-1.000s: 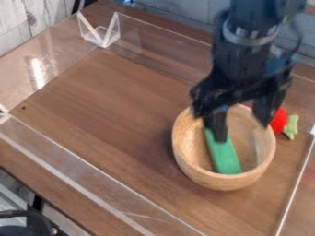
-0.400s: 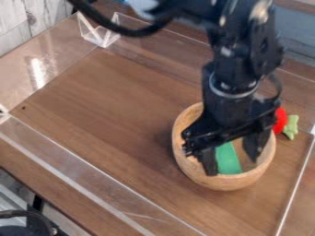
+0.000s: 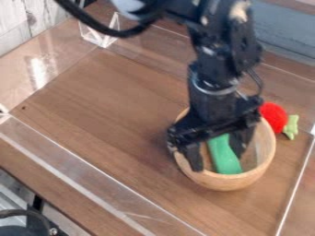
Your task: Remove the green block from the brown bowl and put it on the table
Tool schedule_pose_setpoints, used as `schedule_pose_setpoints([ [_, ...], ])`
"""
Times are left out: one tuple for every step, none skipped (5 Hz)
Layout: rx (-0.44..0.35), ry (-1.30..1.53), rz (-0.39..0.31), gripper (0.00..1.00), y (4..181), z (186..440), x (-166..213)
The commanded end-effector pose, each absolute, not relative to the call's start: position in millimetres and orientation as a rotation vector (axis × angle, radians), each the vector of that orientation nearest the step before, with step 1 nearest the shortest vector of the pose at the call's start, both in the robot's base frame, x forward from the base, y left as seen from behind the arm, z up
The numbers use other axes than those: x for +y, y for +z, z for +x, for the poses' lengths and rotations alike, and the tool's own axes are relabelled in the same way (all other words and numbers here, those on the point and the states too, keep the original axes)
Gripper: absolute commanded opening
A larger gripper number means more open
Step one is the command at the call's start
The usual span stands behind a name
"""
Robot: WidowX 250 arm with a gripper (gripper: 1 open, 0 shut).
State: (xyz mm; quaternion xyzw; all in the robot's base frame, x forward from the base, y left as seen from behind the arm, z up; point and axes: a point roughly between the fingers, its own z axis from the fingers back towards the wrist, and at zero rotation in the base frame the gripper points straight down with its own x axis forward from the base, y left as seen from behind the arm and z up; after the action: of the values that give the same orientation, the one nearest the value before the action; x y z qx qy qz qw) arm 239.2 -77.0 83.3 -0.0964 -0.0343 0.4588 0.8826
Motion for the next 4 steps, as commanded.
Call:
schedule_pose_setpoints([
  [-0.103,0.891,-0.258,1.00,90.2,261,-80],
  [-0.106,0.863,-0.261,1.00,83.1,265,-83],
  [-0.119,0.841,-0.263,1.00,84.0,273,-83],
  [-0.132,0.819,-0.269,1.00,85.7,278,-81],
])
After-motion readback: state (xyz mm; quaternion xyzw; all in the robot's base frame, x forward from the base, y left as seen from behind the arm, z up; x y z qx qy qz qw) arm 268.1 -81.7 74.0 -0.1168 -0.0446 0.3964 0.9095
